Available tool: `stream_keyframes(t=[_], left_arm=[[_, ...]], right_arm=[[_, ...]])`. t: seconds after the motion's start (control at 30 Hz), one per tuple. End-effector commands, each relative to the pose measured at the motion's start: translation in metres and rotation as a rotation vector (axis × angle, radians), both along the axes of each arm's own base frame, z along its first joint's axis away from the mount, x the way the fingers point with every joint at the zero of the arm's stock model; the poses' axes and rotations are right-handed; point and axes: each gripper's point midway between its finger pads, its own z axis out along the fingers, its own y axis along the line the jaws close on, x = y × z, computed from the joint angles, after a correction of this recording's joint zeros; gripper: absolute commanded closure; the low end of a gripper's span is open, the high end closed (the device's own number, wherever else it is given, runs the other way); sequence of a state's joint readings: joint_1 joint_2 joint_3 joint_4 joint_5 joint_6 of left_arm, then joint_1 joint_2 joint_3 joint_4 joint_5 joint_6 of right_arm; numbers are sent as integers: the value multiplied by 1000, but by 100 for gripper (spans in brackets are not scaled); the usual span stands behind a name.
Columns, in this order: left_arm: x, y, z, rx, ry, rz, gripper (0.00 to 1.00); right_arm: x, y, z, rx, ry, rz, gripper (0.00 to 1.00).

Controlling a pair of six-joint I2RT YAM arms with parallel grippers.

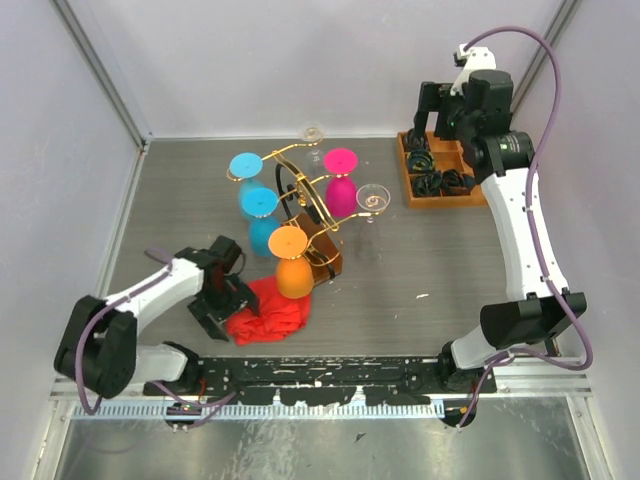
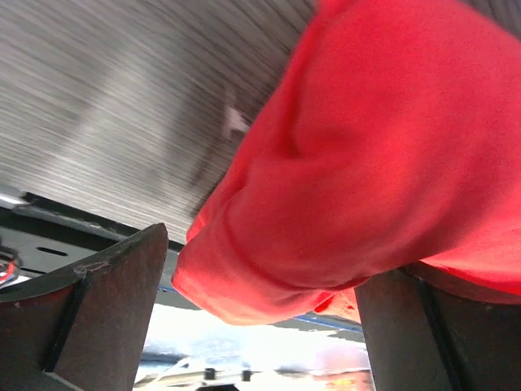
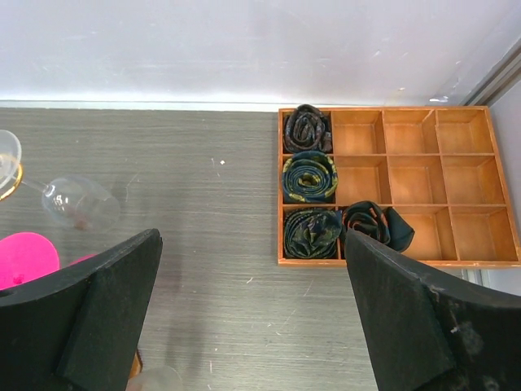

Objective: Take the wine glass off the wine glass rack

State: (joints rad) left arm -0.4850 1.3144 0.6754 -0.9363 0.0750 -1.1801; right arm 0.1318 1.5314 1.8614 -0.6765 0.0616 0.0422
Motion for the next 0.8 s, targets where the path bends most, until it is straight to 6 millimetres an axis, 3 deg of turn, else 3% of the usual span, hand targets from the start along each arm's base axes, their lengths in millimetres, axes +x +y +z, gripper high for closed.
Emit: stream_keyframes(t=[0.0, 0.17, 0.23, 0.3, 0.37, 0.43, 0.77], left_arm=[[-8, 42, 5, 28, 10, 128, 2], [10, 108, 50, 113, -120, 327, 2], [17, 131, 75, 162, -179, 379, 2], [37, 141, 110, 178, -305, 391, 2], [51, 132, 133, 118, -396, 394, 2], [57, 114, 143, 35, -439, 377, 2], [36, 7, 102, -111, -342, 185, 2]], right_arm=[[-10, -3, 34, -7, -113, -4, 0], [-11, -1, 32, -4, -112, 3, 0], [-10, -1, 31, -3, -108, 8, 0], [-10, 1, 32, 0, -111, 14, 0], [-10, 3, 32, 9, -111, 21, 0], [-9, 5, 32, 22, -109, 29, 0], [-7, 8, 17, 32, -74, 32, 0]])
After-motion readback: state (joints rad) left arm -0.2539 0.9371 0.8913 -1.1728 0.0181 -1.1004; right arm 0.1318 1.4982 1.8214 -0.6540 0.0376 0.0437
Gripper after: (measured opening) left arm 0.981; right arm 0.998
